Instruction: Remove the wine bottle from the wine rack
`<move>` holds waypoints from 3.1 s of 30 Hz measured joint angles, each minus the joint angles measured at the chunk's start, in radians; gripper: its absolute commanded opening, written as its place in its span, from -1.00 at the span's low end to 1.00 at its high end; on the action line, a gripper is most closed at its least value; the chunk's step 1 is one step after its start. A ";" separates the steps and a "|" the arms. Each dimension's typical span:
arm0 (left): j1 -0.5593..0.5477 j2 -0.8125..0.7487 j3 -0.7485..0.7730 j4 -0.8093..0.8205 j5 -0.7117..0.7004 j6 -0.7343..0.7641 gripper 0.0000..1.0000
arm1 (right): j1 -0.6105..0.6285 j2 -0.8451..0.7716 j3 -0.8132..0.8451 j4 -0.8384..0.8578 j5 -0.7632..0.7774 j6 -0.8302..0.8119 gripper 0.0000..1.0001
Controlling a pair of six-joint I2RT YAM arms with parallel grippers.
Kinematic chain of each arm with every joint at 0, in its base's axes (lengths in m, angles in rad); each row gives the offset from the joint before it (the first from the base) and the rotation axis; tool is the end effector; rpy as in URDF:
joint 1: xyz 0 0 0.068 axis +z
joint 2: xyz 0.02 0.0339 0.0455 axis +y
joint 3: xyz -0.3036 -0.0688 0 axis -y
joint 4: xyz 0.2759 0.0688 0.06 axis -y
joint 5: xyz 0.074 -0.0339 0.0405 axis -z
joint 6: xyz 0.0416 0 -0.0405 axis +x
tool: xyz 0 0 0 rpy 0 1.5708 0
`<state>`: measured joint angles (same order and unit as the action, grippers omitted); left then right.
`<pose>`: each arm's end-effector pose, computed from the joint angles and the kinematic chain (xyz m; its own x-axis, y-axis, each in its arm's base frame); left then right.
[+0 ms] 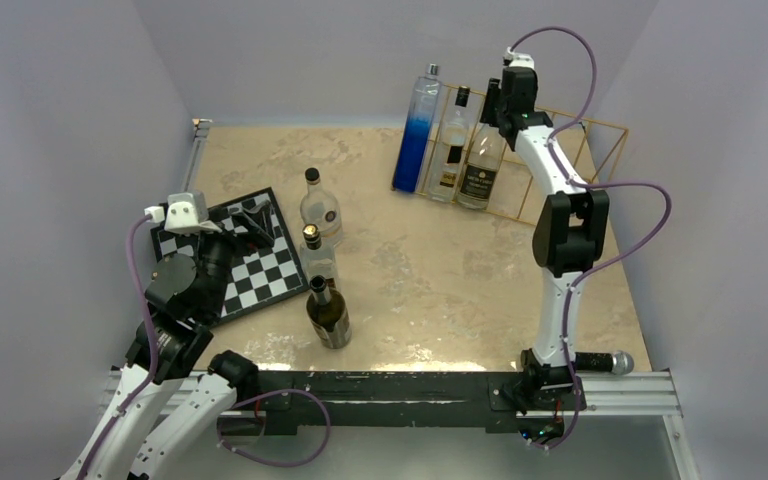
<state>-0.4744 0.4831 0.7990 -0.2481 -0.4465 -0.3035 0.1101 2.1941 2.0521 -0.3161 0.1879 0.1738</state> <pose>0.1025 -0.0324 0.4048 0.0489 -0.3281 -0.9434 0.0455 0.9442 -0.3261 0.5792 0.0562 0.3296 -0.4228 0.1242 -0.8977 0.1337 0.9883 0.0737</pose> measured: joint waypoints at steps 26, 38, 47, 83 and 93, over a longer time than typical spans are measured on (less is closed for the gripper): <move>0.000 0.006 0.000 0.007 0.011 0.000 0.97 | 0.009 -0.531 -0.608 0.228 -0.189 -0.106 -1.00; 0.000 0.026 0.000 0.007 0.012 0.000 0.98 | 0.020 -0.763 -0.769 0.266 -0.326 -0.208 -1.00; 0.000 0.027 0.000 0.008 0.013 0.000 0.97 | 0.075 -0.965 -0.966 0.335 -0.609 -0.250 -1.00; 0.000 0.025 0.000 0.008 0.024 0.000 0.98 | 0.699 -1.137 -1.221 0.355 -0.874 -0.328 -1.00; 0.000 0.025 0.000 0.008 0.026 0.000 0.97 | 0.768 -1.135 -1.295 0.448 -0.845 -0.325 -0.34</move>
<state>-0.4744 0.5079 0.7990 -0.2401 -0.4210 -0.3031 0.8780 1.0595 0.7567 0.1318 -0.6571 -0.1516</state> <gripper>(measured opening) 0.985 0.414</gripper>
